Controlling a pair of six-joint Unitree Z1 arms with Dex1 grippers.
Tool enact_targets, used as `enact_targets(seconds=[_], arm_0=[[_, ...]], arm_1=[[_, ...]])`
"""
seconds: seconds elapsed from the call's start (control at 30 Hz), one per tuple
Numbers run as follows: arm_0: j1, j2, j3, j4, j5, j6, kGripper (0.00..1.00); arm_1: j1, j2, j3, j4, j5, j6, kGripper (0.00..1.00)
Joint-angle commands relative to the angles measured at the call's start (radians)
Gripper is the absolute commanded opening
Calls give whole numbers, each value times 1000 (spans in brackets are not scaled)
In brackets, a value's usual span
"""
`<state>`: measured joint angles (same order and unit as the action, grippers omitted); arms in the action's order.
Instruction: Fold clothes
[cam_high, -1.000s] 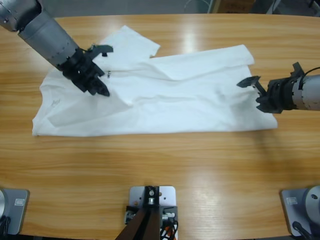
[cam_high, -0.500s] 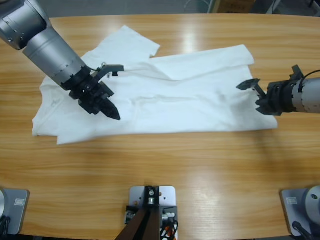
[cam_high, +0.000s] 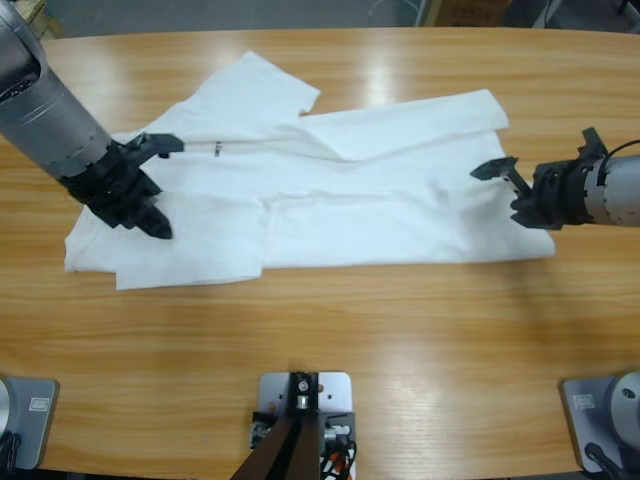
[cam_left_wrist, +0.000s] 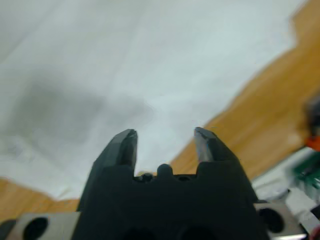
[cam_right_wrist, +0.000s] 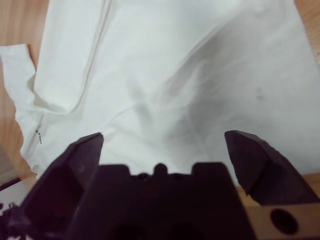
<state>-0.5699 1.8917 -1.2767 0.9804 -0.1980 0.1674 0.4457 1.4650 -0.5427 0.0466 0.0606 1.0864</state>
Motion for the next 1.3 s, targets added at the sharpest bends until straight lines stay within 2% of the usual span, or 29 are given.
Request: enact_targets(seconds=[0.03, 0.07, 0.3, 0.57, 0.8, 1.13, 1.3], arm_0=[[38, 14, 0, -11, 111, -32, 3], [38, 14, 2, -11, 111, -31, 0], [36, -26, 101, -16, 119, -35, 0], [41, 50, 110, -20, 182, -75, 0], [55, 100, 124, -44, 223, -121, 0], [99, 157, 101, -33, 281, -166, 0], [99, 228, 35, 65, 279, -154, 0]], arm_1=[[14, -38, 14, -5, 15, -63, 94], [14, -40, 12, -5, 11, -68, 0], [15, 50, -57, 51, 19, -173, 0], [14, 144, -131, 144, 9, -212, 0], [14, 195, -131, 151, 7, -212, 0], [8, 271, -131, 141, -13, -210, 0], [6, 286, -126, 141, -16, -204, 0]])
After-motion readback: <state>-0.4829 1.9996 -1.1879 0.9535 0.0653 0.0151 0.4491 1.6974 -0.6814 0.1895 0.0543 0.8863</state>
